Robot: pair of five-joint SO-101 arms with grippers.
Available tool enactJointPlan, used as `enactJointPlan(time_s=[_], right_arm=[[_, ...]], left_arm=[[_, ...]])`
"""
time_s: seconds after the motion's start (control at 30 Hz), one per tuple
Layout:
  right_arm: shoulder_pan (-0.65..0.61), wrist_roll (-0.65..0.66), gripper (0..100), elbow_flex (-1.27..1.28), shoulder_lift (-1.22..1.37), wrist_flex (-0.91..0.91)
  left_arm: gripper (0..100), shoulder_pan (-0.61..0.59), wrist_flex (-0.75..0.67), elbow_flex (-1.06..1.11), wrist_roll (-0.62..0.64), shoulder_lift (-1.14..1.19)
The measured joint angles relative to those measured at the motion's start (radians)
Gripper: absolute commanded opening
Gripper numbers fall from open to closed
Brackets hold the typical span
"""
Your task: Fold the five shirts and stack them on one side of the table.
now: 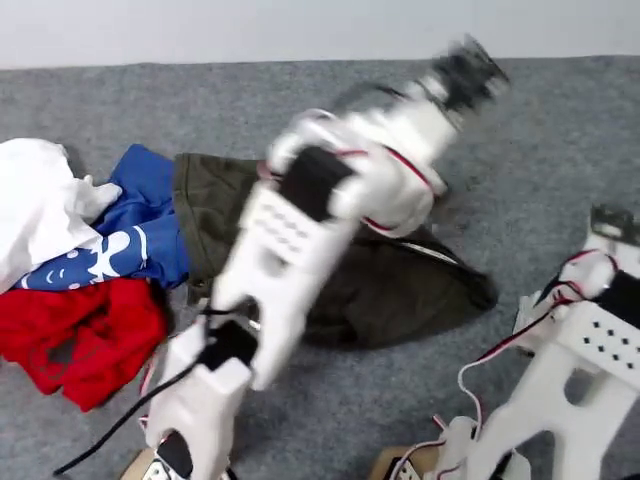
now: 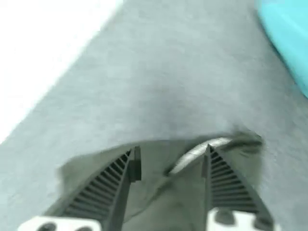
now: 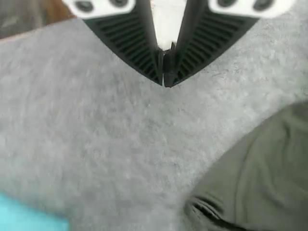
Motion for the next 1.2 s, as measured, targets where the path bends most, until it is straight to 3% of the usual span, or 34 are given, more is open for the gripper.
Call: enactJointPlan(time_s=[0.27, 0.43, 0.63, 0.87, 0.97, 1.2], right_arm=[[-0.353, 0.02, 0.9, -0.011, 0.002, 0.0], [-0.45, 0.02, 0.9, -0.014, 0.097, 0.0], [-0.557, 0.015, 1.5, -0.233, 0.336, 0.0], [-0.698, -0.244, 14.8, -0.563, 0.697, 0.0], [-0.756, -0.308, 14.7, -0.669, 0.827, 0.0], [-0.838, -0.324, 14.8, -0.89, 1.02, 0.0]], left_arm=[[18, -0.419, 0.0, 0.33, 0.018, -0.236], [18, -0.597, 0.002, 0.614, -0.017, -0.434], [18, -0.721, 0.002, 0.936, -0.074, -0.66], [18, -0.836, -0.048, 1.214, -0.087, -0.792], [18, -0.884, -0.089, 1.292, -0.087, -0.822], [18, -0.959, -0.107, 1.387, -0.087, -0.882]])
